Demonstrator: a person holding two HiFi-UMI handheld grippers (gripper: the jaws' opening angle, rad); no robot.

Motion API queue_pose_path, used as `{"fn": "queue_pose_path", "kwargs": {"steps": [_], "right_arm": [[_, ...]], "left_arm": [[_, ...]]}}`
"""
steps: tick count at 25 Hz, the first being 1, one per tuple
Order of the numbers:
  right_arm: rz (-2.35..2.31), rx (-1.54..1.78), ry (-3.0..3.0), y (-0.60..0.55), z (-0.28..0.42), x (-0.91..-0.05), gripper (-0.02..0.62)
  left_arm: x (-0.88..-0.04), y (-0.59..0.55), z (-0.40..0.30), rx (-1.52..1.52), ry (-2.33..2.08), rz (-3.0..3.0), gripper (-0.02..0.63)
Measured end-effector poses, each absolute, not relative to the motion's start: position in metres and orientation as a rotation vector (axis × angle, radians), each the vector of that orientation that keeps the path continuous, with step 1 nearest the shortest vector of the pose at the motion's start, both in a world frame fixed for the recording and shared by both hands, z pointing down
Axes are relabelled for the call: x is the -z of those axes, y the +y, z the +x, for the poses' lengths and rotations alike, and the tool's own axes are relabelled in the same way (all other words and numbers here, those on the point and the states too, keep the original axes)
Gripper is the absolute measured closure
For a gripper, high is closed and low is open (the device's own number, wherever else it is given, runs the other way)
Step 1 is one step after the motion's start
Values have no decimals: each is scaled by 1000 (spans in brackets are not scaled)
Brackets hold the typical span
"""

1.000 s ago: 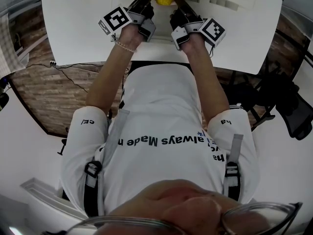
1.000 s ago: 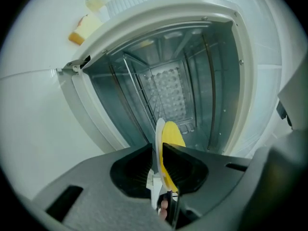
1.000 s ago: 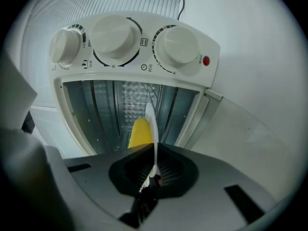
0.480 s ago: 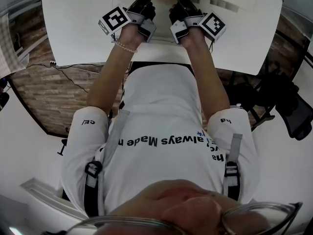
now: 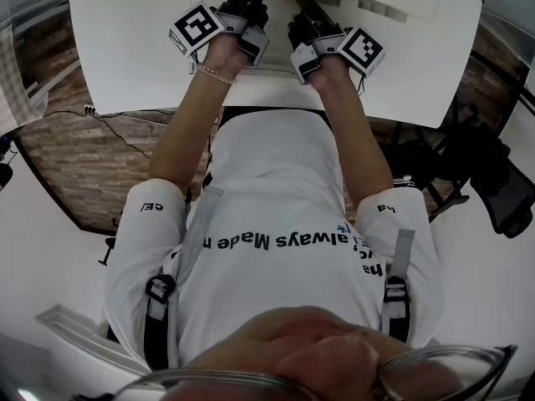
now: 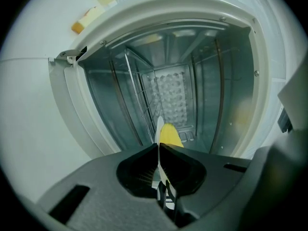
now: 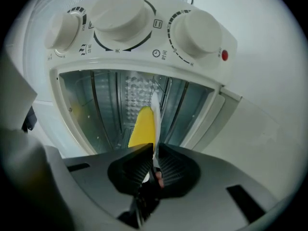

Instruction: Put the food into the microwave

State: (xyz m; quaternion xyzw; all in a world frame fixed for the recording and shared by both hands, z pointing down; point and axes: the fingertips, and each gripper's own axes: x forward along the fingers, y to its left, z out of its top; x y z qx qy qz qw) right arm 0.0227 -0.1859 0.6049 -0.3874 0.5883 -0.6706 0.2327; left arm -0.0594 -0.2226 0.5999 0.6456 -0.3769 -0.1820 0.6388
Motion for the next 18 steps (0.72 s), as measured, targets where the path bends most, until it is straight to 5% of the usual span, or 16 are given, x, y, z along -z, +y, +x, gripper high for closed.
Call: {"fn": "queue_pose_path", "kwargs": {"steps": [18], "right_arm": [[-1068, 1788, 1595, -199, 30, -601, 574]], "left_arm": [[-596, -224, -55, 403, -863, 1485, 586]]}}
